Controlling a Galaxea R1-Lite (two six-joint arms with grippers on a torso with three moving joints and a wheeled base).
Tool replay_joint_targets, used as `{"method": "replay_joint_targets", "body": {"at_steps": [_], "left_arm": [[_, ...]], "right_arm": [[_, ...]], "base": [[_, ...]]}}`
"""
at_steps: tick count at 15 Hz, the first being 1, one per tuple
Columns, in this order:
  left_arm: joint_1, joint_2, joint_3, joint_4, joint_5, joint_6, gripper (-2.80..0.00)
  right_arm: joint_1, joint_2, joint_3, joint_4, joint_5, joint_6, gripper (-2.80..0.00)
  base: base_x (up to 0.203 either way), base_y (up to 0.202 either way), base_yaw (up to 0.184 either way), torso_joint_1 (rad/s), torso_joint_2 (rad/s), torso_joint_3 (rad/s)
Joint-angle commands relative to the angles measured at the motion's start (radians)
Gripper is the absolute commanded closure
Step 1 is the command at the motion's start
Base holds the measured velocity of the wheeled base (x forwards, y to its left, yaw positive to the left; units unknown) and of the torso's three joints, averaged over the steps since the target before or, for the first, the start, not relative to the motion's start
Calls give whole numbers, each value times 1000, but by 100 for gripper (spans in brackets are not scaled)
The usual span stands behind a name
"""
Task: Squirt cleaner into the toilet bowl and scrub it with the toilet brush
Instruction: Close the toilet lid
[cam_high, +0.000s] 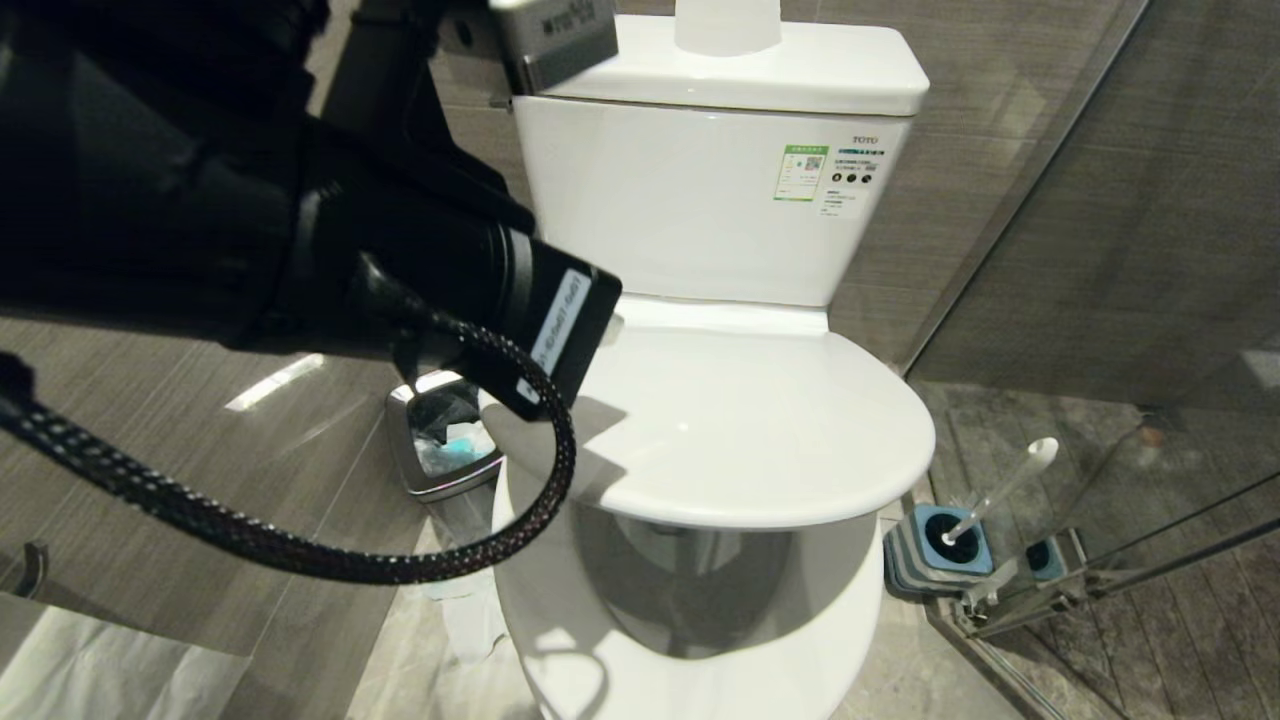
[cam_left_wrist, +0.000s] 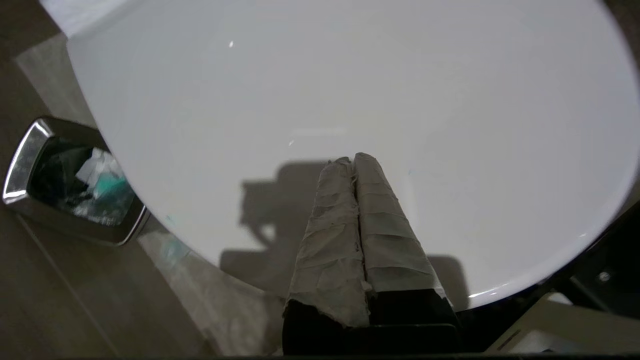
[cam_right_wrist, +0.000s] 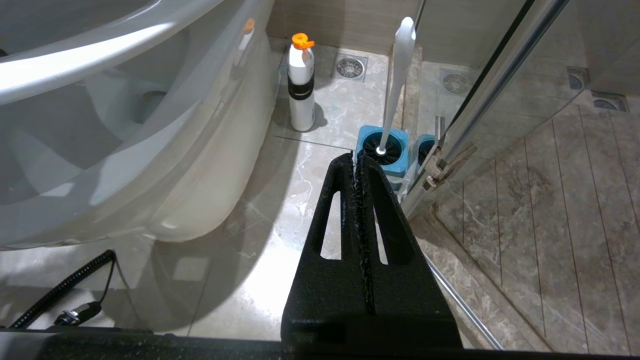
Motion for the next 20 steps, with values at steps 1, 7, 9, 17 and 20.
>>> {"method": "replay_joint_targets", "body": {"at_steps": [1,7,9,17,20], "left_arm": [[-20,23,67,28,60,0,0],[-73,101,79,112,106,6,0],[-97,120,84,167,108,6,0],[-147,223,156,194,190,-5,0],[-170,280,222,68,277,-62,0]], "right_arm": [[0,0,0,0,0,0,0],[0,0,0,0,0,0,0],[0,0,0,0,0,0,0],[0,0,0,0,0,0,0],[0,0,1,0,0,0,0]], "base": [[0,0,0,0,0,0],[0,0,0,0,0,0],[0,0,0,0,0,0],[0,0,0,0,0,0],[0,0,0,0,0,0]]}}
